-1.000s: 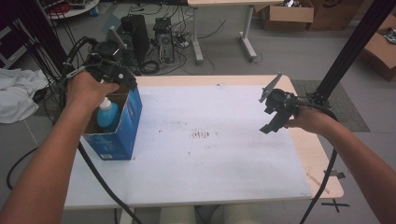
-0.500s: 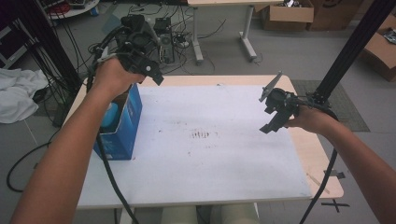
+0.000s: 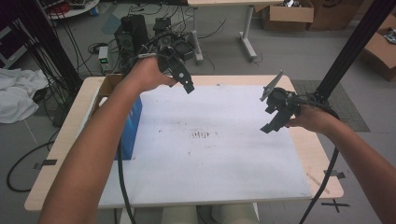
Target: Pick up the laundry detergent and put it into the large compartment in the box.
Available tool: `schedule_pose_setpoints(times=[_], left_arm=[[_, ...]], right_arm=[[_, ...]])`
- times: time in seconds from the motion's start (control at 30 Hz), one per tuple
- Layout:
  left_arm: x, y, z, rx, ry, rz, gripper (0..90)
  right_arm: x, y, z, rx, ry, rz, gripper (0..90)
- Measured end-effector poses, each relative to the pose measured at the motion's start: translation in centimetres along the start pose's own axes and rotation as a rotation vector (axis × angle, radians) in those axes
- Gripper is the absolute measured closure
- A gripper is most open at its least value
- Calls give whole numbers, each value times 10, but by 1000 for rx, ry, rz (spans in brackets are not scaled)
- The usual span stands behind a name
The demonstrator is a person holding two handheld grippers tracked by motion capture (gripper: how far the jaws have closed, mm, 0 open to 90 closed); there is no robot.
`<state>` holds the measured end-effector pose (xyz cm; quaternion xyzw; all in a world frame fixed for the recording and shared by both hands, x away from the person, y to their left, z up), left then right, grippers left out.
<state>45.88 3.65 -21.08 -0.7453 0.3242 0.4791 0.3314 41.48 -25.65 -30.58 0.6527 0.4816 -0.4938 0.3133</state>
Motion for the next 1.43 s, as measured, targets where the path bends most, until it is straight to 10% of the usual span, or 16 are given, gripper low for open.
schedule_pose_setpoints(times=[0.4, 1.43], left_arm=[[20, 21, -28, 138, -7, 37, 189], [32, 22, -26, 148, -15, 58, 194]], right_arm=[[-3, -2, 4, 1, 1, -7, 178], [0, -2, 0, -4, 3, -12, 178]])
Point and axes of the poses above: each handheld gripper's, and its own axes: x roughly forward along the jaws, z roughly out of its underside, y roughly to its right, the point moved 3 cm from there along x, roughly forward along the jaws, and after that the axes turned 7 degrees about -z, right-handed, at the moved point
